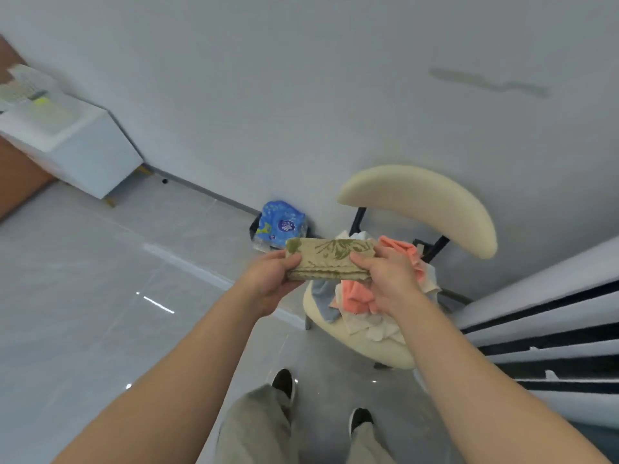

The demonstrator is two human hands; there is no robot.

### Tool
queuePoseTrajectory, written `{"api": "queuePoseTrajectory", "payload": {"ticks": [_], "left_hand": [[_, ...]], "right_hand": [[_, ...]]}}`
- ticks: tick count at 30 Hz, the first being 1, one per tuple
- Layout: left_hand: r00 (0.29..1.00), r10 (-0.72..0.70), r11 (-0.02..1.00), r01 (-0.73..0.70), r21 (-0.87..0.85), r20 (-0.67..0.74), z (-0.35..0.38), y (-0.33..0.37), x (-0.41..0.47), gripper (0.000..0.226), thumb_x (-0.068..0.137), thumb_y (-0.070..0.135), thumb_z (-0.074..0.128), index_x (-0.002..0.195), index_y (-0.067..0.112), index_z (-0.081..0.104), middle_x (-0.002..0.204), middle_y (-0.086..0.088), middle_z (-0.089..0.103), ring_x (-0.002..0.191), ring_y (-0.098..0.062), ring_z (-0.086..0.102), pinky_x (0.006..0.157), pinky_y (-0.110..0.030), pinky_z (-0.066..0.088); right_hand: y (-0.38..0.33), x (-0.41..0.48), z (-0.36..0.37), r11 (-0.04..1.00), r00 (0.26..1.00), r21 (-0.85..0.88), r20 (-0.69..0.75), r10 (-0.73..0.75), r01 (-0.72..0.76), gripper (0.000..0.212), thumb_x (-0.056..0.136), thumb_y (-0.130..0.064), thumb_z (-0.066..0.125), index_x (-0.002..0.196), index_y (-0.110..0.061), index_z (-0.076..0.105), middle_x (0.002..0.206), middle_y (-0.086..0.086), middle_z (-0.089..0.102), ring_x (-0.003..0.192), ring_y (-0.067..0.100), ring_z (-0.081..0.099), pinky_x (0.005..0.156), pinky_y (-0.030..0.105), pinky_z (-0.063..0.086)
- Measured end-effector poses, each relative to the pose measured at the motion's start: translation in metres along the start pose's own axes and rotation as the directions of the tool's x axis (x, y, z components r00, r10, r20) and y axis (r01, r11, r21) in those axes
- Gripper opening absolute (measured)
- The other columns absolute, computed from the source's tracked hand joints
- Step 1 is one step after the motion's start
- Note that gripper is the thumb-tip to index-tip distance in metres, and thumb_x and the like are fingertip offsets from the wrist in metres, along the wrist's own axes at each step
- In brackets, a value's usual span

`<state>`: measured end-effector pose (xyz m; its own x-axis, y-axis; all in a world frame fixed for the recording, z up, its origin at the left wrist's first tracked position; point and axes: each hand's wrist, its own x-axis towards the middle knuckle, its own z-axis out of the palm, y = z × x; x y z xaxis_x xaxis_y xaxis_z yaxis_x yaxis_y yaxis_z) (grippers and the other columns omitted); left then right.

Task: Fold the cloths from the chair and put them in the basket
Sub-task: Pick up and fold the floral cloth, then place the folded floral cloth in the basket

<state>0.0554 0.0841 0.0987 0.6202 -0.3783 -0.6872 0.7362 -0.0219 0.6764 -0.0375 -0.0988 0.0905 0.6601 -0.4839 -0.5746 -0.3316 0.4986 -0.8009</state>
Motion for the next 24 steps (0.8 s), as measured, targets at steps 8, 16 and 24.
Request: {"api": "queuePoseTrajectory", "payload": {"ticks": [8, 16, 24], "left_hand": [[0.988, 0.073, 0.976, -0.099, -0.194, -0.138, -0.127, 0.079, -0.054, 0.021, 0.101, 0.002, 0.057, 0.118, -0.007, 0.064, 0.102, -0.019, 0.073, 0.092, -0.026, 0.07, 0.086, -0.034, 0.057], [0.975, 0.095, 0.985, -0.122, -0.123, -0.201, -0.301, 0.162, -0.072, 0.02, 0.097, 0.003, 0.064, 0.116, -0.004, 0.067, 0.107, -0.017, 0.076, 0.089, -0.022, 0.074, 0.078, -0.029, 0.058], [0.962, 0.116, 0.983, -0.147, -0.109, -0.247, -0.444, 0.235, -0.057, 0.017, 0.098, 0.002, 0.063, 0.114, -0.001, 0.067, 0.101, -0.015, 0.078, 0.09, -0.024, 0.076, 0.079, -0.03, 0.058]], "right_hand": [[-0.01, -0.023, 0.163, 0.997, 0.99, -0.038, 0.122, 0.072, -0.068, 0.022, 0.085, 0.005, 0.074, 0.106, 0.007, 0.07, 0.084, 0.013, 0.077, 0.068, 0.021, 0.074, 0.06, 0.029, 0.062], [0.028, -0.03, 0.348, 0.998, 0.988, -0.056, 0.148, 0.038, -0.03, 0.02, 0.086, 0.002, 0.075, 0.105, -0.002, 0.07, 0.084, 0.01, 0.078, 0.069, 0.02, 0.075, 0.058, 0.029, 0.058], [0.06, -0.015, 0.509, 0.992, 0.987, -0.124, 0.155, 0.05, -0.03, 0.023, 0.092, 0.001, 0.07, 0.115, 0.002, 0.068, 0.095, 0.012, 0.079, 0.085, 0.025, 0.076, 0.085, 0.042, 0.061]]}}
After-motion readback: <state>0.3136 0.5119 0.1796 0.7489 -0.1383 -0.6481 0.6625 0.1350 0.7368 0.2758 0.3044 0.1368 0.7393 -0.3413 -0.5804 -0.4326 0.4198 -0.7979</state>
